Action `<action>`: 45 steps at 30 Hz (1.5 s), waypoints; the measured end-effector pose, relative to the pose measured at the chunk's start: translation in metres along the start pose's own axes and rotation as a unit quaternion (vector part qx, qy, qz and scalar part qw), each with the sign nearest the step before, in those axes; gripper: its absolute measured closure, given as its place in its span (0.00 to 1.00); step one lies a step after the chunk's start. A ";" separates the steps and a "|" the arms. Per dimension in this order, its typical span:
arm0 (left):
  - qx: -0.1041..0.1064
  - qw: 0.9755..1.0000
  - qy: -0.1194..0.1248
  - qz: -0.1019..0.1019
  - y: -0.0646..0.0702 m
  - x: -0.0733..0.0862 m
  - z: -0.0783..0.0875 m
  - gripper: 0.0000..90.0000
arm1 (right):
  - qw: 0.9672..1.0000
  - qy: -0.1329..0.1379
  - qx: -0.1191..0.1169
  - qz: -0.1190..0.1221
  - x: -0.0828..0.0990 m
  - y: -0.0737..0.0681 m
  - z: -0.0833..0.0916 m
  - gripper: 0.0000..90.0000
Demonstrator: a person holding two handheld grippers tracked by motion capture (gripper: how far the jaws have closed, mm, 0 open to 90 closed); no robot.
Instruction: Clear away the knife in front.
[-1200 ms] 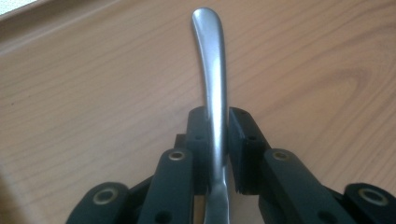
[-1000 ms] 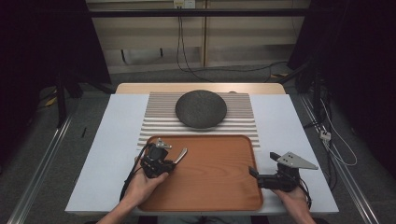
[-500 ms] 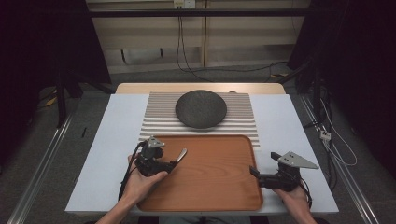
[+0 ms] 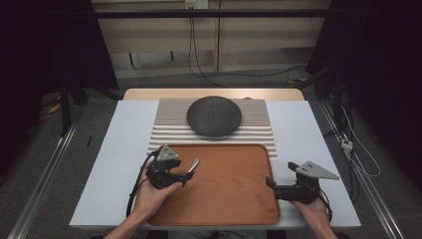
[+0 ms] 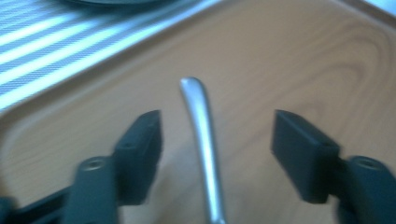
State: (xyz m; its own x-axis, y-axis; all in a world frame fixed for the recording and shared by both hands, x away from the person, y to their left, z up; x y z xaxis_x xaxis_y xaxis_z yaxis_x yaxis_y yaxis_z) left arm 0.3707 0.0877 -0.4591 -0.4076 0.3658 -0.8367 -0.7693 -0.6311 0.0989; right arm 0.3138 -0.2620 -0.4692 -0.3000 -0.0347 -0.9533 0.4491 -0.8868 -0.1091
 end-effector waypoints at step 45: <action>0.002 0.995 -0.089 -0.037 -0.003 0.012 -0.015 1.00 | 1.000 0.000 -0.001 0.001 0.000 -0.002 0.002 0.00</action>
State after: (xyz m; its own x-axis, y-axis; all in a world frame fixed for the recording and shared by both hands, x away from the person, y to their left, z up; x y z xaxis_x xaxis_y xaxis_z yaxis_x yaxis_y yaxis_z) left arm 0.3757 0.0831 -0.4774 -0.4296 0.5267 -0.7335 -0.8028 -0.5947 0.0432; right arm 0.3109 -0.2614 -0.4686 -0.2995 -0.0364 -0.9534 0.4510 -0.8860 -0.1079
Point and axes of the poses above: each handheld gripper's, and its own axes: z roughly backward along the jaws, x roughly out of its underside, y roughly to its right, the point moved 5 cm from there along -z, roughly forward along the jaws, and after that the axes turned 10 degrees about y, right-handed, at the moved point
